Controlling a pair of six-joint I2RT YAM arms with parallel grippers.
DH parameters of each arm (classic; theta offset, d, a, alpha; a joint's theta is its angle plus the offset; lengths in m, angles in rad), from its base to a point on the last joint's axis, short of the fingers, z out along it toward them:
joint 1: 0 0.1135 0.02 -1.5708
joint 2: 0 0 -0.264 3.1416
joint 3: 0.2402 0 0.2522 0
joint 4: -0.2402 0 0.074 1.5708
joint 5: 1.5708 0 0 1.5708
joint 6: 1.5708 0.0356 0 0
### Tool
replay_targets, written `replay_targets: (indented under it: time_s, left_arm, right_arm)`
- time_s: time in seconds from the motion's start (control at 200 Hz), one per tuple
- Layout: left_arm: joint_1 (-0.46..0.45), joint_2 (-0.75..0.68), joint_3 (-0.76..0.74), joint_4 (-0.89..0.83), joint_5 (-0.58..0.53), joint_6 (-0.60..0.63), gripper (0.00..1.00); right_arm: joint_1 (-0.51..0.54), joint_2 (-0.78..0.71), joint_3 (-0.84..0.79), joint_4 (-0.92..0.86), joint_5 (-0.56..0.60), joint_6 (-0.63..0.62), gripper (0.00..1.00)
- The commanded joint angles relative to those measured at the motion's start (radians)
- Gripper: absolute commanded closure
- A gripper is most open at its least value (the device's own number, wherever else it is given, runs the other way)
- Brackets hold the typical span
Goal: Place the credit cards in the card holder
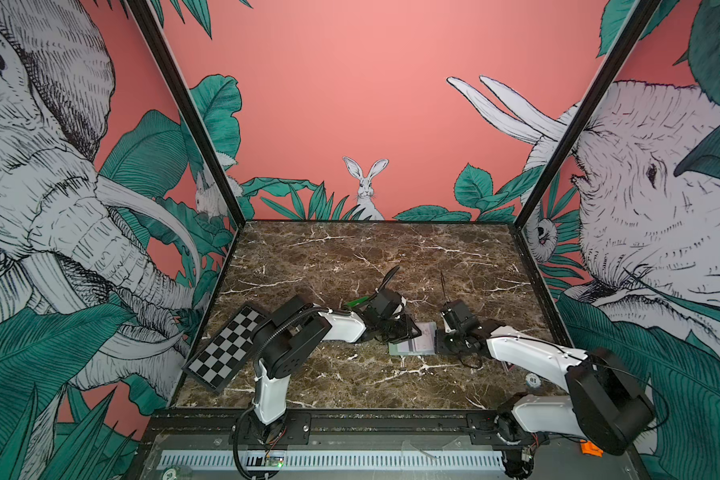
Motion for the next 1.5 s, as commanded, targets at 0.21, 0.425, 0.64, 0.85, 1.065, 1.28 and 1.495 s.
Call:
replay_targets:
  time_s: [0.21, 0.425, 0.64, 0.85, 1.065, 1.28, 1.495]
  left_arm:
    - [-0.027, -0.147, -0.040, -0.195, -0.123, 0.134, 0.65]
    - [-0.067, -0.217, -0.065, -0.245, -0.207, 0.190, 0.67]
    - [-0.105, -0.228, -0.098, -0.177, -0.229, 0.228, 0.67]
    - [-0.120, -0.224, -0.077, -0.197, -0.246, 0.306, 0.67]
    - [-0.124, -0.184, -0.030, -0.231, -0.258, 0.321, 0.69]
    - [-0.133, -0.151, 0.031, -0.297, -0.309, 0.332, 0.71]
    - [-0.134, -0.111, 0.070, -0.306, -0.316, 0.336, 0.72]
  right_arm:
    - [0.006, -0.125, -0.075, 0.039, -0.058, 0.027, 0.90]
    - [0.007, -0.314, -0.139, 0.021, -0.048, 0.057, 0.85]
    - [0.007, -0.459, -0.181, 0.002, -0.038, 0.094, 0.83]
    - [0.008, -0.516, -0.190, 0.026, -0.041, 0.143, 0.83]
    - [0.010, -0.484, -0.169, 0.043, -0.083, 0.114, 0.84]
    - [0.010, -0.449, -0.147, 0.042, -0.102, 0.087, 0.83]
    - [0.009, -0.400, -0.153, 0.108, -0.137, 0.074, 0.84]
